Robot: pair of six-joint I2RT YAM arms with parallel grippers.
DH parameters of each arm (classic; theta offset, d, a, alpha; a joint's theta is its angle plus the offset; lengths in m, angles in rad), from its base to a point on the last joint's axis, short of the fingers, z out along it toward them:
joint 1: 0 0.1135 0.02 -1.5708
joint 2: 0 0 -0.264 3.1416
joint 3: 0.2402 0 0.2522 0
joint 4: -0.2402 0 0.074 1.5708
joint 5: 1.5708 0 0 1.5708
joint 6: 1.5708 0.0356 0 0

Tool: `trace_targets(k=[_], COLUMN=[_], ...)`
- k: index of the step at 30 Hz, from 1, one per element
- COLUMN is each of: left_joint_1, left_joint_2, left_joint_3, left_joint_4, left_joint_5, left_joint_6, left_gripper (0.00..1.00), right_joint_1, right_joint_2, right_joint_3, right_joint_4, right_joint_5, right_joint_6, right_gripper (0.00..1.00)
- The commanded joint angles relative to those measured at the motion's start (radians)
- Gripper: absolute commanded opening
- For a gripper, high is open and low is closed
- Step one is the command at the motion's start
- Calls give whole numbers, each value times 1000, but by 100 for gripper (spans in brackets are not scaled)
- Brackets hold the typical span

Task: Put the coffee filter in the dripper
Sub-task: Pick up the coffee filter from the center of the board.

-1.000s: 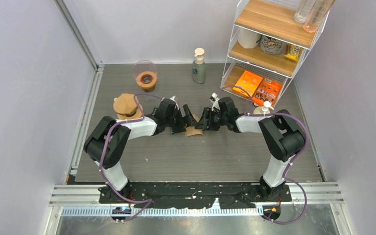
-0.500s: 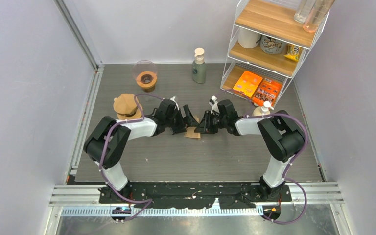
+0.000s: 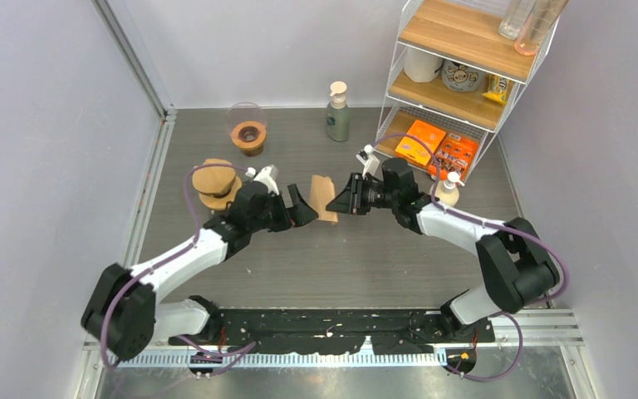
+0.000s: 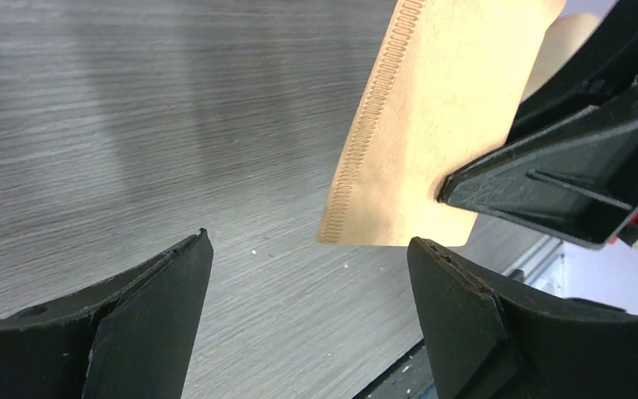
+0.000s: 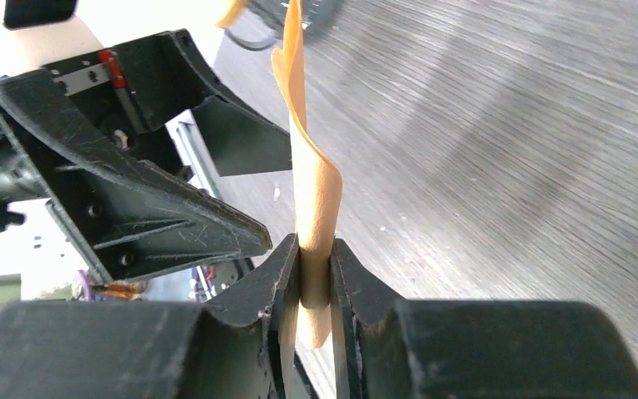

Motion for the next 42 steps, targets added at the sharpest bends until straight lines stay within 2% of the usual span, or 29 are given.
trace_targets(k=[1,6,11,16,20,32,42], left_joint_1=[16,34,34,34,33,27,15], left_joint_2=[-148,-203,-150,-89,-74,-105,-106], left_joint_3=[-80,-148,-169,-190,-185,-171,-171], left_joint_4=[142,342,594,759,773,684,681], left_joint_5=[70,232,386,439,445,400,401], left_joint_6=[36,-35,-158,-247,-256,-205,-198], left_gripper=[95,92,83,75,62,51,16], right_joint_1=[7,13,46,53,58,75,86], right_joint_2=[-110,-228,-258,-251,-241,-243,-276], right_joint_3=[-6,-33,-22,-15,-10,6,6], right_joint_4=[31,31,-3,-7,-16,-31,-53], right_joint_5=[-79,-112,-92,-78,-67,-44,-17], right_joint_6=[-21,-23,-42,-42,-45,-58,-72], right_gripper=[24,25,26,26,26,26,31])
